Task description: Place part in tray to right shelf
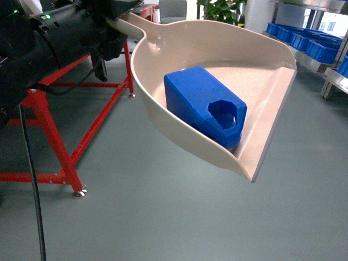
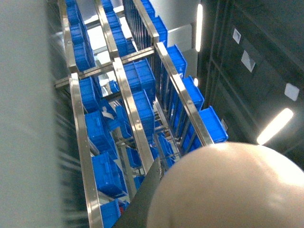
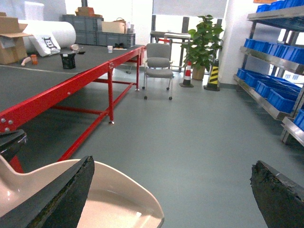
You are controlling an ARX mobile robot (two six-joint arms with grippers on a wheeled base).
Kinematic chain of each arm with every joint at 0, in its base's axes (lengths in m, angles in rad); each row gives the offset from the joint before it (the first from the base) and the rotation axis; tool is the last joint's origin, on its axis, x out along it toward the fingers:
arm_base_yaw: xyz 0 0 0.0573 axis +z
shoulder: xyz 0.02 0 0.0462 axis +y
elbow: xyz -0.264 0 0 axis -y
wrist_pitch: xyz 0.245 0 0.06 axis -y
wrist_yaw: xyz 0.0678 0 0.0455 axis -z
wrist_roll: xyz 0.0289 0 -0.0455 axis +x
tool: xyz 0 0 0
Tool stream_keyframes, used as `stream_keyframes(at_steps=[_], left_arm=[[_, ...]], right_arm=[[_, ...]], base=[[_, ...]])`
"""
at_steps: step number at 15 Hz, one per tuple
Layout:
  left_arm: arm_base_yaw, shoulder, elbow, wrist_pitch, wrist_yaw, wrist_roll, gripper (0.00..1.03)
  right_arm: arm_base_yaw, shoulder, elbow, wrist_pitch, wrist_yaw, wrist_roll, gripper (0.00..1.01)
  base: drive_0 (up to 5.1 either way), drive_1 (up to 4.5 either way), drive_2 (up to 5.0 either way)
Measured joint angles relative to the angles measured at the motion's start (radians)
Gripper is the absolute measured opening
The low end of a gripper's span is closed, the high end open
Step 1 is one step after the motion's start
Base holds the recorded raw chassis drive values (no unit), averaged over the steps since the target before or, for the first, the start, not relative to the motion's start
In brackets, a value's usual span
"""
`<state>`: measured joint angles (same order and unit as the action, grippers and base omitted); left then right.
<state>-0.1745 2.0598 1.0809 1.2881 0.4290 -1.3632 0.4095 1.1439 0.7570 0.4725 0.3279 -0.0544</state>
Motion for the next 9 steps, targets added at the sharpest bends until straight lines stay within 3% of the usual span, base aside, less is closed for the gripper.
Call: stream_keyframes(at_steps=[9], left_arm=[[0.008, 0.000, 0.000, -0.010, -0.005, 0.002, 0.12]], right_arm=[[0.003, 0.002, 0.000, -0.006, -0.003, 0.000, 0.98]], base=[[-0.1, 4.13, -4.4]])
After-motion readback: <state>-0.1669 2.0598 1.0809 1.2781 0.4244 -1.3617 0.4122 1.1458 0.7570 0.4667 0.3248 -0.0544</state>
